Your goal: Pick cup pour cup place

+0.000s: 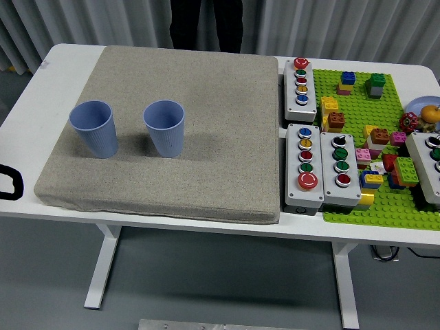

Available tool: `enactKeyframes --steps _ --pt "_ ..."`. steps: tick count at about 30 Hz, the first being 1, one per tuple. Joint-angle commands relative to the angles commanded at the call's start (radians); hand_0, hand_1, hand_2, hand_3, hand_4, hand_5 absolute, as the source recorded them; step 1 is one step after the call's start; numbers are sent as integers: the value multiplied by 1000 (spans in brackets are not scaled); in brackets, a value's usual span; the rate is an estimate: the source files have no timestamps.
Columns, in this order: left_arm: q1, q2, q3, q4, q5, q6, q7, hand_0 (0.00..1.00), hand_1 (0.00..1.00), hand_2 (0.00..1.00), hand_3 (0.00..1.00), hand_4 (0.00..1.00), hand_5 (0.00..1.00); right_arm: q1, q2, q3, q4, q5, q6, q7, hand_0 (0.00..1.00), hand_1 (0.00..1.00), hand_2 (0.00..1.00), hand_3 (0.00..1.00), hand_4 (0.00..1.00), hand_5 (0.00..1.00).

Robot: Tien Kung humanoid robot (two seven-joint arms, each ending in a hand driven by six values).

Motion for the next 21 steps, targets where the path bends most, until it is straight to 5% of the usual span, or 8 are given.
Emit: enactKeyframes --steps 16,21 --pt "3 -4 5 1 15 9 0 856 861 926 886 773 997 0 1 -4 0 5 1 1 711 656 629 597 2 136" --pt "18 -16 -3 -3 131 66 4 855 851 921 888 775 929 -2 2 -1 0 2 4 2 712 656 628 596 2 141"
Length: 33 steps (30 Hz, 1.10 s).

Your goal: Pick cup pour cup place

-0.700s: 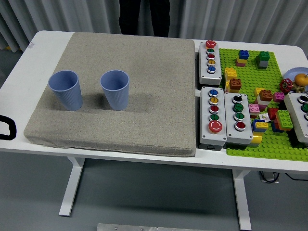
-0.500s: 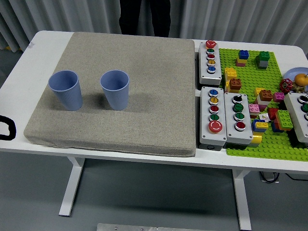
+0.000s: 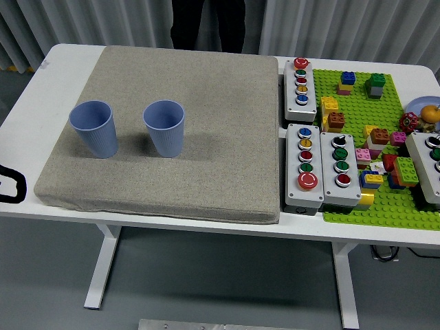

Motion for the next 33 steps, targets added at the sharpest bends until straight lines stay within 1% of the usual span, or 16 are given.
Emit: enactKeyframes --steps 2,3,6,7,8,10,13,14,15,18,19,23,24,28,29,33 --pt "11 -6 -3 -3 37 15 0 855 851 921 888 775 929 0 0 2 0 -3 1 0 712 656 628 596 2 141" --pt "27 -13 -5 -7 68 22 2 855 851 921 888 775 929 0 0 4 0 -5 3 0 712 656 628 596 2 141" --pt "68 -22 5 -25 89 24 0 855 850 921 889 774 931 0 1 5 0 -2 3 0 712 656 628 596 2 143" --pt "87 -23 17 -34 91 27 -3 855 850 921 889 774 931 -1 2 8 0 -2 4 0 712 656 628 596 2 143" --pt "95 -24 23 -39 94 26 -3 855 850 921 889 774 931 0 2 9 0 -4 5 0 712 656 628 596 2 143" --pt "134 -26 46 -59 102 28 -10 855 850 921 889 774 931 1 2 16 0 -15 8 -3 712 656 628 596 2 143" --pt "159 -31 59 -73 128 31 -14 853 847 919 890 780 924 1 2 20 0 -19 9 -3 712 656 627 597 2 145" --pt "175 -36 79 -84 151 47 -23 853 847 919 890 780 924 0 1 23 0 -21 11 -3 712 656 627 597 2 145" --pt "182 -37 88 -88 160 54 -27 853 847 919 890 780 924 0 1 25 0 -22 11 -3 712 656 627 597 2 145" --pt "209 -50 132 -98 194 55 -28 853 846 919 897 776 928 0 0 29 0 -34 16 -5 712 656 627 597 2 146" --pt "211 -52 136 -99 197 55 -27 853 846 919 897 776 928 0 0 30 0 -35 16 -5 712 656 627 597 2 146" --pt "233 -75 169 -98 200 41 -33 853 846 918 895 773 939 -1 0 30 0 -35 20 -4 712 656 627 597 2 147" --pt "235 -82 185 -90 192 29 -30 853 846 918 895 773 939 -2 0 30 0 -36 21 -5 712 656 627 597 2 147" --pt "232 -97 203 -73 188 23 -33 853 846 918 895 773 939 -2 2 29 0 -35 21 -6 712 656 627 597 2 147" --pt "232 -98 204 -71 188 23 -33 853 845 918 896 799 904 -3 2 29 0 -35 21 -6 712 656 627 597 2 145" --pt "232 -99 205 -56 194 18 -31 853 845 918 896 799 904 -4 2 26 0 -35 21 -6 712 656 627 597 2 145"
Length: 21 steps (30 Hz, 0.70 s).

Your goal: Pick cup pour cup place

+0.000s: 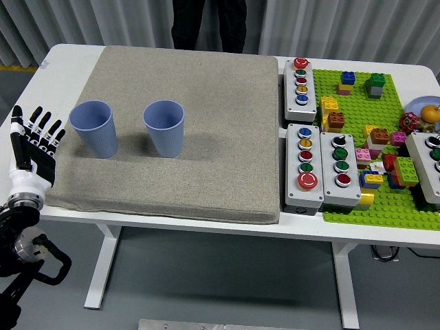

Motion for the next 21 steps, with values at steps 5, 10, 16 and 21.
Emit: enactKeyframes --steps 5,10,16,21 --pt "4 -7 8 20 15 -15 11 854 847 919 918 822 766 -1 0 -1 0 -1 -1 0 712 656 627 596 2 143" --pt "-6 -16 25 47 27 -30 20 858 849 921 927 831 711 0 1 -4 0 2 -3 0 712 656 627 596 2 146" --pt "-29 -27 45 90 27 -32 22 859 849 924 925 829 690 1 0 -10 0 6 -5 0 712 656 627 596 2 141" --pt "-33 -27 46 109 51 -39 22 860 856 932 941 864 546 -3 1 -12 0 6 -6 -1 712 656 627 596 2 141"
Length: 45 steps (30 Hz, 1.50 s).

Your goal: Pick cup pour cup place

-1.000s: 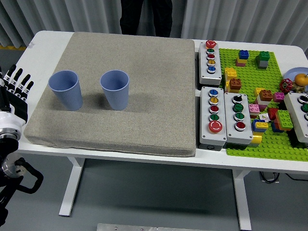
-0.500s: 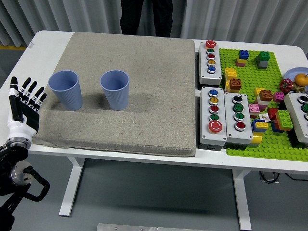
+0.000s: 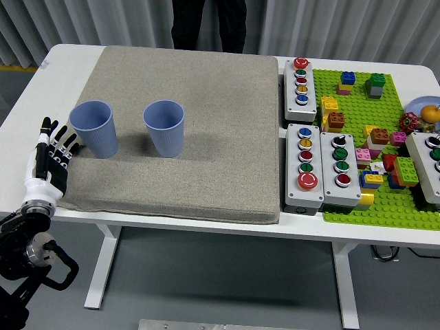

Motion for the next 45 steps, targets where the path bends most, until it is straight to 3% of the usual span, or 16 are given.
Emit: enactKeyframes --steps 4,5,9,16,17,22,23,30,35,36,45 --pt "-9 4 1 16 42 -21 6 860 856 932 941 864 546 -1 1 -1 0 -1 -1 -1 712 656 627 596 2 141" --pt "-10 4 2 18 49 -26 8 905 896 998 998 880 351 -2 1 -1 0 -1 -1 -1 712 656 627 596 2 140" --pt "-18 4 5 29 85 -64 16 905 896 998 998 880 351 -3 1 -5 0 2 -1 -1 712 656 627 596 2 140" --pt "-24 4 1 36 63 -66 16 908 905 998 998 906 368 -5 0 -9 0 8 -1 0 711 656 627 596 2 139" --pt "-24 4 0 36 64 -66 16 906 904 998 998 946 480 -5 0 -10 0 9 -1 0 711 656 626 596 2 135" --pt "-27 6 -11 33 47 -67 15 906 904 998 998 946 480 -3 -1 -13 0 16 -1 1 711 656 626 596 2 135" --pt "-29 7 -12 33 43 -67 15 901 901 998 998 982 628 -3 0 -13 0 15 0 1 711 657 626 596 2 137" --pt "-32 10 -18 26 40 -68 17 904 901 998 998 978 661 -1 0 -12 0 15 0 0 711 657 626 595 2 138" --pt "-20 8 -35 19 89 -82 27 904 901 998 998 978 661 0 -1 -11 0 13 1 0 711 657 626 595 2 138" --pt "-19 8 -37 18 95 -84 28 907 908 998 998 967 527 0 -1 -11 0 14 1 1 711 657 626 595 2 135" --pt "11 11 -68 -14 155 -102 33 915 917 998 998 970 475 2 -1 -6 0 8 2 0 711 658 627 595 2 135"
